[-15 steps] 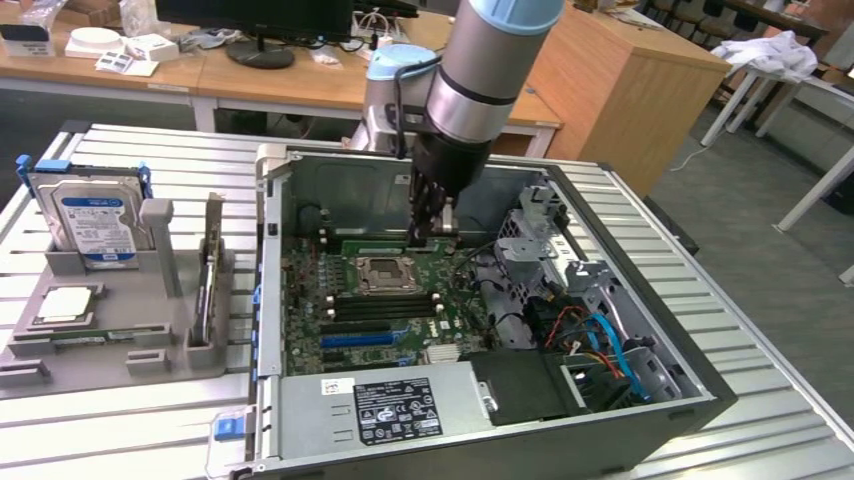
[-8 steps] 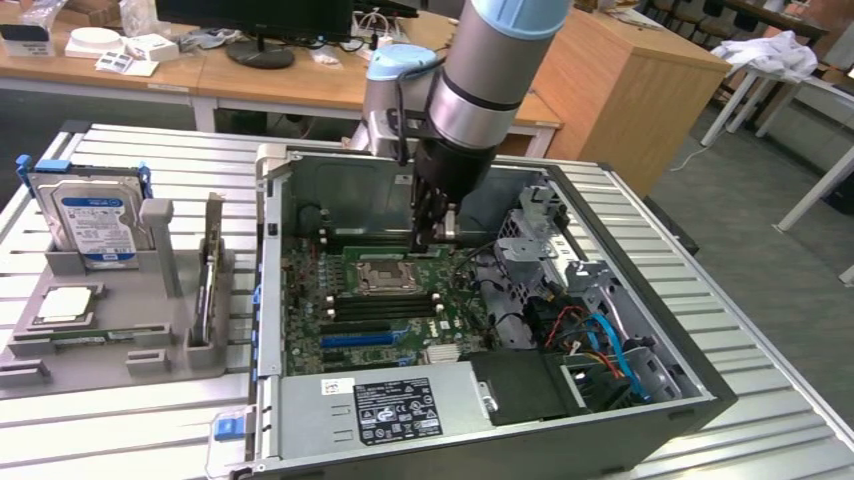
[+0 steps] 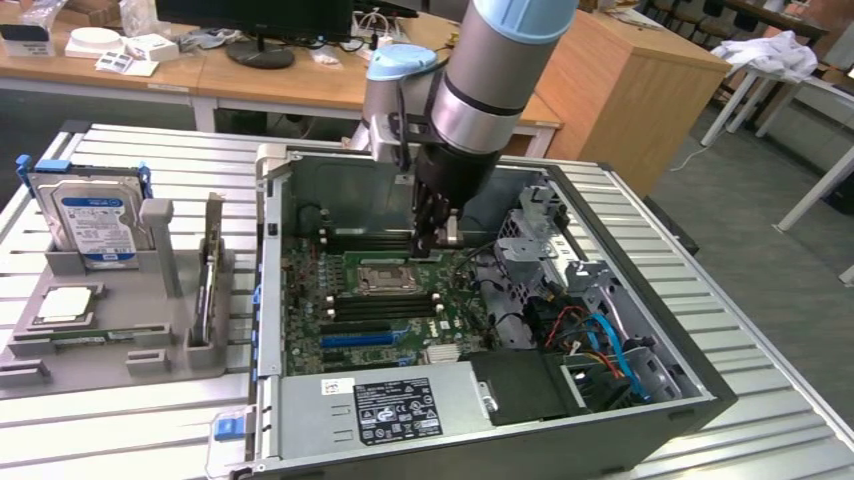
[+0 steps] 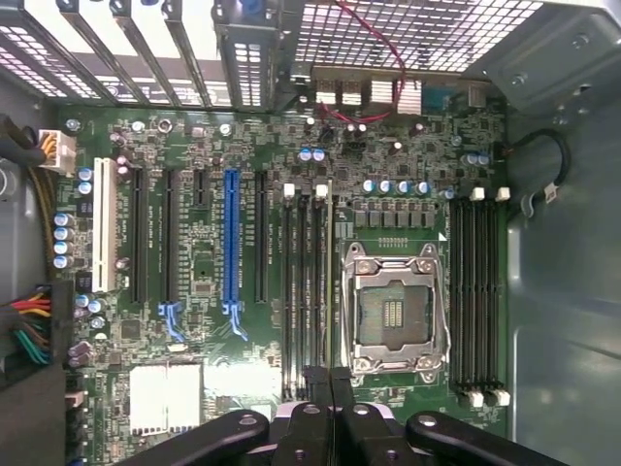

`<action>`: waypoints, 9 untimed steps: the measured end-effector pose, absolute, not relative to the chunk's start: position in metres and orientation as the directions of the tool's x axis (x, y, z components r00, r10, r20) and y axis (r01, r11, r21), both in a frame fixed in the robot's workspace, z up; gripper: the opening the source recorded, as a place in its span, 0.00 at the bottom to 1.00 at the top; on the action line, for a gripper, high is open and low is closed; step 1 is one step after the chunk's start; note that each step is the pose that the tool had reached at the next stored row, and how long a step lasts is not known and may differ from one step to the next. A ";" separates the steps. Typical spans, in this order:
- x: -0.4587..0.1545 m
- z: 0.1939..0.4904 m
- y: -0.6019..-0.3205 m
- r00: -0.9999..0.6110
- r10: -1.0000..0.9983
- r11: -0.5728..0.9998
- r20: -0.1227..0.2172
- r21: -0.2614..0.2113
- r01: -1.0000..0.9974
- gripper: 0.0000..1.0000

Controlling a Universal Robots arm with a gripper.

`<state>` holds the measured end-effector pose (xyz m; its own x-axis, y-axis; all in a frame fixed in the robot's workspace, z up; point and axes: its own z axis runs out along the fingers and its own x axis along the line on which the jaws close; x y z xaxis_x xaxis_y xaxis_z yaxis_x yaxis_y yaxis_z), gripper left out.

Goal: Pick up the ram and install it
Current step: 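Insert the ram into the slot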

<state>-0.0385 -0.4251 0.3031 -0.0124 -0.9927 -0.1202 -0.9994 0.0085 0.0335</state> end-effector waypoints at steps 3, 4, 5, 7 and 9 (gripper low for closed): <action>-0.039 0.302 -0.426 -0.013 -0.993 0.009 -0.120 0.033 -0.999 0.11; -0.039 0.302 -0.427 -0.013 -0.993 0.009 -0.120 0.033 -0.999 0.11; -0.038 0.302 -0.427 -0.013 -0.993 0.009 -0.120 0.033 -0.999 0.11; -0.038 0.302 -0.427 -0.012 -0.993 0.008 -0.120 0.034 -0.999 0.11; -0.039 0.302 -0.427 -0.012 -0.993 0.008 -0.120 0.033 -0.999 0.11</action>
<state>-0.0385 -0.4267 0.3020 -0.0125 -0.9927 -0.1203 -0.9994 0.0085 0.0334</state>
